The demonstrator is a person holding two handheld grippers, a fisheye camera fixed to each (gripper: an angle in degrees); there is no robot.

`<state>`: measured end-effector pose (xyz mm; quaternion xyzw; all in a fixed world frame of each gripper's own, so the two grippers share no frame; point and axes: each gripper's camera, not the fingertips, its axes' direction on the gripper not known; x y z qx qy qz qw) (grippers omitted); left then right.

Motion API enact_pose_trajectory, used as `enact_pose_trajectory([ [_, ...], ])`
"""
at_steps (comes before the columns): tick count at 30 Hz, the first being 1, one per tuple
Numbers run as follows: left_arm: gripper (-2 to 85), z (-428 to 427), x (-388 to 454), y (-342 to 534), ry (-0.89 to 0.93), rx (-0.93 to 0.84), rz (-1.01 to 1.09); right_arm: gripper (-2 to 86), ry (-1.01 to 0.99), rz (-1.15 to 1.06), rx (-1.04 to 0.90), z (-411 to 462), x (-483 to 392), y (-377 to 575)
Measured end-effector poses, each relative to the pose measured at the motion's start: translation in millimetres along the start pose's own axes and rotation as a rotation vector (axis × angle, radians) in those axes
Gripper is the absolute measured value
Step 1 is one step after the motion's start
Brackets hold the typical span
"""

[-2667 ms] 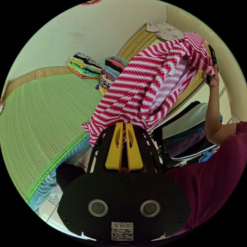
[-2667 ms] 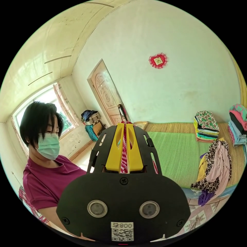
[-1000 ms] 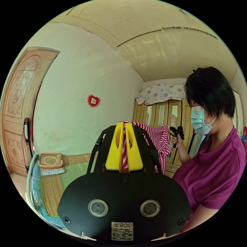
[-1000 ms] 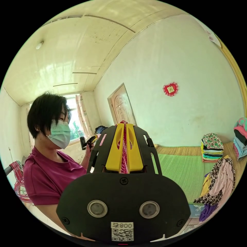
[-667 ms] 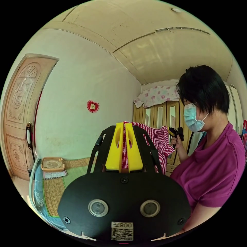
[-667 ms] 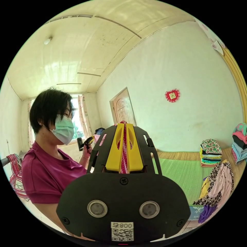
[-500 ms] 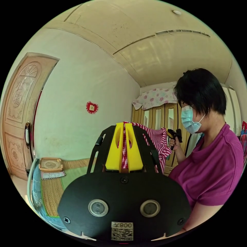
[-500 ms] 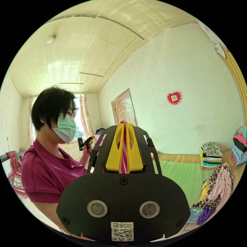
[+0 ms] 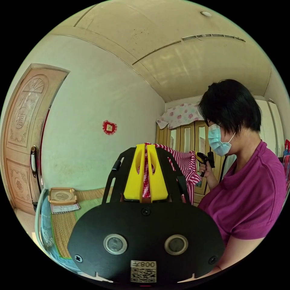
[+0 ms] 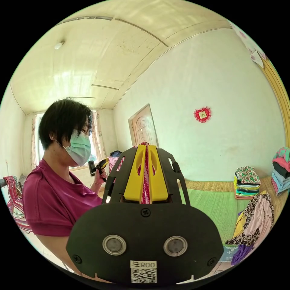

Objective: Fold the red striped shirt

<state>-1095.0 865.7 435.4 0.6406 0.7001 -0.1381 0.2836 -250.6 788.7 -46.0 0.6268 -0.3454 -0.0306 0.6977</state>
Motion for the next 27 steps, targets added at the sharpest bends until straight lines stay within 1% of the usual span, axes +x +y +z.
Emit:
enact_pose_trajectory([
  [7, 0.6, 48, -78, -11, 0.003, -0.023, -0.021, 0.9, 0.010, 0.015, -0.006, 21, 55, -14],
  [10, 0.6, 77, -120, -15, 0.007, -0.046, -0.038, 0.9, 0.027, 0.041, -0.034, 40, 92, -21],
  [13, 0.6, 116, -173, -18, 0.011, -0.085, -0.060, 0.9, 0.047, 0.074, -0.076, 67, 143, -31],
  [15, 0.7, 144, -210, -19, -0.007, -0.123, -0.073, 0.9, 0.072, 0.100, -0.124, 98, 194, -39],
  [16, 0.7, 166, -238, -18, -0.013, -0.156, -0.098, 0.9, 0.076, 0.113, -0.136, 107, 209, -41],
  [18, 0.7, 204, -284, -14, -0.035, -0.212, -0.130, 0.8, 0.081, 0.153, -0.193, 149, 274, -47],
  [19, 0.7, 231, -318, -8, -0.052, -0.258, -0.155, 0.8, 0.096, 0.165, -0.212, 161, 292, -48],
  [20, 0.8, 260, -355, 1, -0.064, -0.309, -0.192, 0.8, 0.118, 0.192, -0.248, 186, 331, -47],
  [21, 0.8, 275, -374, 7, -0.072, -0.333, -0.217, 0.8, 0.137, 0.222, -0.294, 213, 374, -42],
  [22, 0.9, 306, -413, 21, -0.084, -0.388, -0.262, 0.8, 0.145, 0.248, -0.314, 227, 397, -39],
  [23, 0.9, 338, -453, 39, -0.110, -0.447, -0.314, 0.8, 0.146, 0.296, -0.353, 254, 444, -29],
  [24, 1.0, 354, -473, 49, -0.120, -0.473, -0.346, 0.9, 0.154, 0.353, -0.407, 284, 496, -15],
  [25, 1.2, 387, -512, 71, -0.123, -0.529, -0.401, 0.9, 0.157, 0.387, -0.430, 298, 522, -6],
  [26, 1.4, 420, -553, 99, -0.159, -0.597, -0.462, 1.0, 0.168, 0.445, -0.486, 328, 575, 15],
  [27, 1.6, 435, -573, 114, -0.173, -0.622, -0.505, 1.1, 0.205, 0.519, -0.549, 356, 628, 40],
])
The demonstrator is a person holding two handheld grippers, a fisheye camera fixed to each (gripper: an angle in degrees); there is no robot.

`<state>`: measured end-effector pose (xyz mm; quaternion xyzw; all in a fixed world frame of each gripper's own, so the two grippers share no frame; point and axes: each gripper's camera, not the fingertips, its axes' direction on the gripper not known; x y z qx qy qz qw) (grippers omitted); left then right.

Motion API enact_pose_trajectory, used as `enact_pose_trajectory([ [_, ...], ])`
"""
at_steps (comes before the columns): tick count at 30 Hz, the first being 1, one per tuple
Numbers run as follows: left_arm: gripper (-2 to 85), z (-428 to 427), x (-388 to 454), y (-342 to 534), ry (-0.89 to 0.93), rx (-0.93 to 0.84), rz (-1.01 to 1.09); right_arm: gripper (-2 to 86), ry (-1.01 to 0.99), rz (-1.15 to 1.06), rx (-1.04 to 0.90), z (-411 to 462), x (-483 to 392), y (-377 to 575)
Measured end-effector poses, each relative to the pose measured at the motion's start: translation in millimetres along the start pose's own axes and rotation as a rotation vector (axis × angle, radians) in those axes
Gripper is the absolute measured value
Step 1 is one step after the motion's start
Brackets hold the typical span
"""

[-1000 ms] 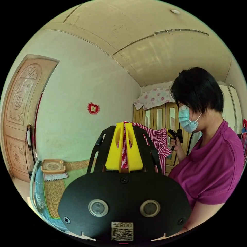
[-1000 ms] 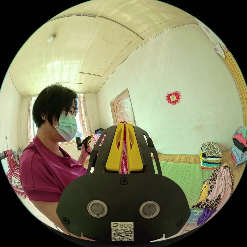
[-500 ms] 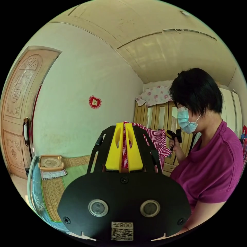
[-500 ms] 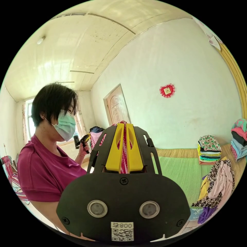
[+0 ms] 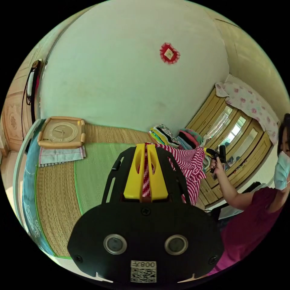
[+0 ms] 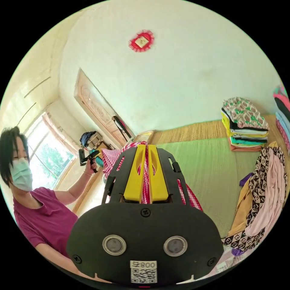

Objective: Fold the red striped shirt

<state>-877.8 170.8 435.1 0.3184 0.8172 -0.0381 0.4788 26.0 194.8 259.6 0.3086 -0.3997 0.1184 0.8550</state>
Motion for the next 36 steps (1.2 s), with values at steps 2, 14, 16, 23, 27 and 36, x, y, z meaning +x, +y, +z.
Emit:
enact_pose_trajectory([
  [2, 2.5, 85, -71, -18, -0.013, -0.153, -0.120, 1.2, 0.051, 0.111, -0.093, 60, 71, -23],
  [14, 7.5, 265, -186, -30, 0.064, -0.463, -0.117, 6.1, 0.143, 0.144, -0.362, 240, 207, -23],
  [16, 7.9, 286, -192, -42, 0.029, -0.499, -0.082, 7.3, 0.163, 0.024, -0.413, 267, 180, -24],
  [23, 8.1, 334, -241, -84, -0.041, -0.506, -0.116, 11.1, 0.351, -0.282, -0.543, 347, 147, -29],
  [27, 6.2, 349, -260, -104, -0.057, -0.519, -0.104, 11.1, 0.388, -0.308, -0.588, 364, 165, -39],
  [36, 1.1, 345, -293, -146, 0.009, -0.465, -0.105, 2.8, 0.397, -0.227, -0.618, 361, 200, -60],
])
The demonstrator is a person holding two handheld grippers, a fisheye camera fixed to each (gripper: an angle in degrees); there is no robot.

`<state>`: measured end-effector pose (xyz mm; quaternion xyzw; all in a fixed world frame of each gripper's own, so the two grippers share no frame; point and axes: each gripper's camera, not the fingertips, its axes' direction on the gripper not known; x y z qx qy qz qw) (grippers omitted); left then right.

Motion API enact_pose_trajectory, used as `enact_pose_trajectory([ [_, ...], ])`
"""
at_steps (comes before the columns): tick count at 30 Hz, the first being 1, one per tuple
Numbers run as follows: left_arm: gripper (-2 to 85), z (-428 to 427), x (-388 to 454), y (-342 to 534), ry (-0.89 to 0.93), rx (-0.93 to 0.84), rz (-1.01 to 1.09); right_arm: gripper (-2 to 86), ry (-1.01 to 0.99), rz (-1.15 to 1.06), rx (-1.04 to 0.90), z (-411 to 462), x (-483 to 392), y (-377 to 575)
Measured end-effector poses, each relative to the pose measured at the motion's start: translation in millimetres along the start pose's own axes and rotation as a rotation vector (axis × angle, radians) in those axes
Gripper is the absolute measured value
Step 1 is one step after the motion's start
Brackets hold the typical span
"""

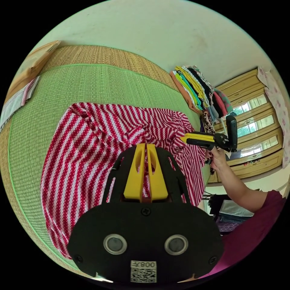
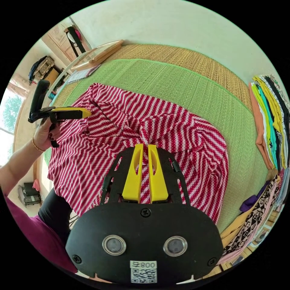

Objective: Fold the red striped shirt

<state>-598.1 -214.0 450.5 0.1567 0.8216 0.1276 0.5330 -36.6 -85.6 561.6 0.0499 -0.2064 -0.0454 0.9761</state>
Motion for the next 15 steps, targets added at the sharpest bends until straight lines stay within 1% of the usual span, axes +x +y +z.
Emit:
enact_pose_trajectory([
  [2, 1.0, -25, 0, -12, 0.050, 0.088, 0.024, 2.4, -0.040, 0.022, 0.081, -27, 11, 2],
  [4, 1.1, -43, 1, -28, 0.060, 0.148, 0.047, 2.3, -0.072, 0.050, 0.174, -59, 24, 1],
  [6, 1.3, -59, 1, -52, 0.058, 0.207, 0.069, 2.5, -0.101, 0.096, 0.308, -103, 47, -13],
  [8, 1.8, -75, -1, -91, 0.020, 0.261, 0.072, 2.9, -0.150, 0.136, 0.370, -128, 70, -35],
  [11, 3.8, -79, -19, -131, -0.007, 0.236, 0.029, 3.9, -0.184, 0.200, 0.364, -143, 109, -83],
  [13, 5.4, -79, -33, -135, 0.013, 0.217, -0.019, 4.8, -0.172, 0.245, 0.310, -136, 130, -102],
  [15, 6.4, -82, -42, -121, 0.040, 0.220, -0.029, 5.9, -0.184, 0.286, 0.256, -128, 151, -99],
])
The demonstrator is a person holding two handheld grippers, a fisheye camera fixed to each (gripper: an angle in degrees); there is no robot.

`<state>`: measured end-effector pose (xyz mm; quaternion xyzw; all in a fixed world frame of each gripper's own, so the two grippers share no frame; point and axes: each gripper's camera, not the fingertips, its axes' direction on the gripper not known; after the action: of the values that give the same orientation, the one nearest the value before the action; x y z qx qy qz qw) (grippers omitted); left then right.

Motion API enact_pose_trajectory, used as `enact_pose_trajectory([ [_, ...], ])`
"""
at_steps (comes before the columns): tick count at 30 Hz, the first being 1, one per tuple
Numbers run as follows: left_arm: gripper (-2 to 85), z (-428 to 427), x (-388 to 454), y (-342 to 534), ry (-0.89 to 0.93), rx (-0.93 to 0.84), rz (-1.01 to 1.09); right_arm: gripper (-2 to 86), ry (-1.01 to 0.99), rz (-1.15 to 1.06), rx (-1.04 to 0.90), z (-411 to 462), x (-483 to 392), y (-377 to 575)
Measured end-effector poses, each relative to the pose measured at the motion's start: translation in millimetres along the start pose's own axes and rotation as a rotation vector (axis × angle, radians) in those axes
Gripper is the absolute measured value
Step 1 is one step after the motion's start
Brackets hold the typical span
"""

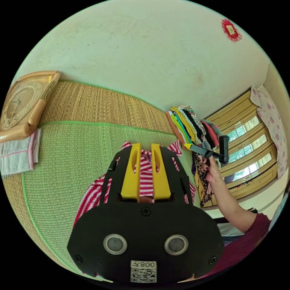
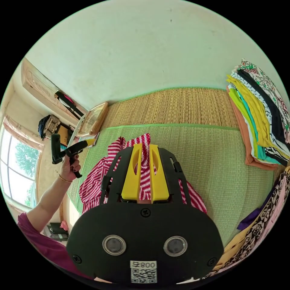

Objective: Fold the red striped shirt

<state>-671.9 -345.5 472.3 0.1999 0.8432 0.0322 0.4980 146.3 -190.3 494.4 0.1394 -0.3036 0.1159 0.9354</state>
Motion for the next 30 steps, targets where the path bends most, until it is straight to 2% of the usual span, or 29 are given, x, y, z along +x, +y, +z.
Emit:
enact_pose_trajectory([
  [3, 7.2, -11, -6, 49, -0.016, -0.088, 0.051, 6.8, -0.007, -0.012, 0.023, -18, 18, 40],
  [8, 7.2, -45, -15, 158, -0.294, -0.285, 0.070, 6.9, 0.170, 0.045, -0.025, -43, 55, 145],
  [11, 5.6, -57, -17, 194, -0.434, -0.359, 0.069, 6.8, 0.210, 0.129, -0.047, -55, 75, 200],
  [18, 0.9, -82, -30, 189, -0.618, -0.367, 0.035, 6.2, 0.273, 0.279, -0.053, -71, 105, 258],
  [24, 0.3, -120, -75, 166, -0.800, -0.387, -0.033, 1.4, 0.310, 0.263, -0.107, -76, 123, 263],
  [30, 0.1, -155, -92, 163, -0.839, -0.364, -0.144, -0.1, 0.305, 0.234, -0.137, -92, 147, 240],
])
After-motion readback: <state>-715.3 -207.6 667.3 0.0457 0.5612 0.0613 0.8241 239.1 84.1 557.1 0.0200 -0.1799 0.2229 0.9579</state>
